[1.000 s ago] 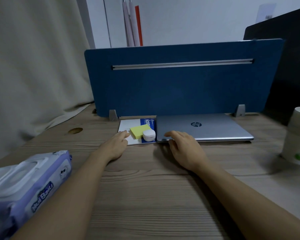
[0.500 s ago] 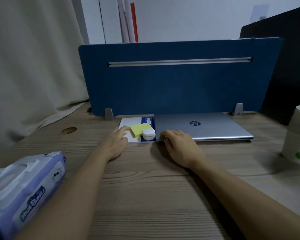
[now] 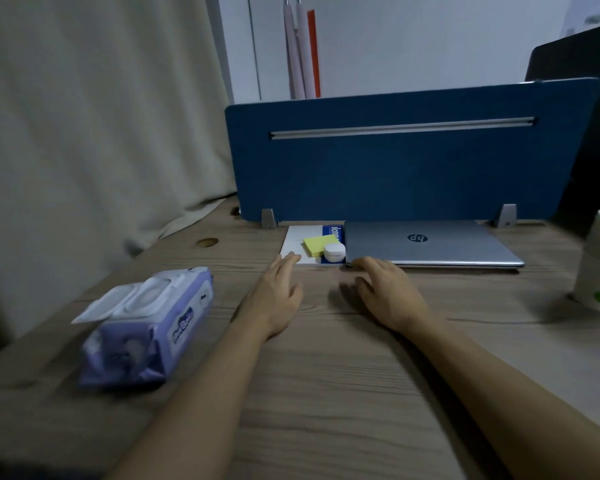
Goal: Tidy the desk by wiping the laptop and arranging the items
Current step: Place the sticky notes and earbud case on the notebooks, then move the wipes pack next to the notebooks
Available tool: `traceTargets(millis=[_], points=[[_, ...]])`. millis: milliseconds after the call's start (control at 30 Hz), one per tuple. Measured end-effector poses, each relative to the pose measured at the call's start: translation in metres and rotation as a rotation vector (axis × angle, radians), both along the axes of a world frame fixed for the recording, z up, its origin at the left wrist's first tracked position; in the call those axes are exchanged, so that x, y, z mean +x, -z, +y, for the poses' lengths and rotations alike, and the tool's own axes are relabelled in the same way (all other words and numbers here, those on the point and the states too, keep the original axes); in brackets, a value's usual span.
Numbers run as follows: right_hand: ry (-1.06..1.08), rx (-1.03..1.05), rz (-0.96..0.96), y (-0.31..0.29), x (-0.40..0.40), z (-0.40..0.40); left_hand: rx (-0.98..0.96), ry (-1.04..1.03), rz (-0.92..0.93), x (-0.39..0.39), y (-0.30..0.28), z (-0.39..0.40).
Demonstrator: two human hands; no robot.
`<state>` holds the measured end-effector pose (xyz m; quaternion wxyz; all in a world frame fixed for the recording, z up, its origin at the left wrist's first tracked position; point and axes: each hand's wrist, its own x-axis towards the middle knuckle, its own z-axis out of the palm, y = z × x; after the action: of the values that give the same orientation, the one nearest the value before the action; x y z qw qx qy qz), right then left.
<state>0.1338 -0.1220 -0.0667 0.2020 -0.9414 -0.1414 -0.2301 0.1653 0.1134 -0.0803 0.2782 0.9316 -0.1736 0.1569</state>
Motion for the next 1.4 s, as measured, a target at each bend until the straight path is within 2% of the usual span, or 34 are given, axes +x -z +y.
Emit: traceTargets(millis=[200,267,433,567,667,767,900,1033,1233,1400], points=[[-0.109,0.045,0.008,0.003,-0.055,0.044,0.09,-0.052,-0.144,-0.065,-0.007,0.011],[-0.151,0.085,0.063,0.003,-0.07,0.06,0.133,-0.075,-0.198,-0.086,-0.008,0.019],[-0.159,0.394,0.282,-0.004,-0.093,0.096,0.343,-0.162,-0.373,-0.129,-0.015,0.04],[-0.192,0.456,0.342,-0.011,-0.105,0.122,0.324,-0.261,-0.448,-0.152,-0.03,0.078],[-0.21,0.429,0.365,-0.018,-0.107,0.14,0.296,-0.408,-0.379,-0.158,-0.04,0.118],[-0.215,0.402,0.364,-0.026,-0.102,0.156,0.261,-0.537,-0.211,-0.158,-0.043,0.153],[-0.225,0.369,0.344,-0.032,-0.091,0.175,0.157,-0.566,-0.063,-0.153,-0.039,0.175],[-0.226,0.348,0.335,-0.033,-0.08,0.183,-0.068,-0.532,0.105,-0.146,-0.038,0.182],[-0.205,0.311,0.345,-0.031,-0.066,0.176,-0.294,-0.471,0.074,-0.131,-0.04,0.183],[-0.19,0.319,0.37,-0.032,-0.063,0.162,-0.315,-0.562,0.11,-0.123,-0.043,0.182]])
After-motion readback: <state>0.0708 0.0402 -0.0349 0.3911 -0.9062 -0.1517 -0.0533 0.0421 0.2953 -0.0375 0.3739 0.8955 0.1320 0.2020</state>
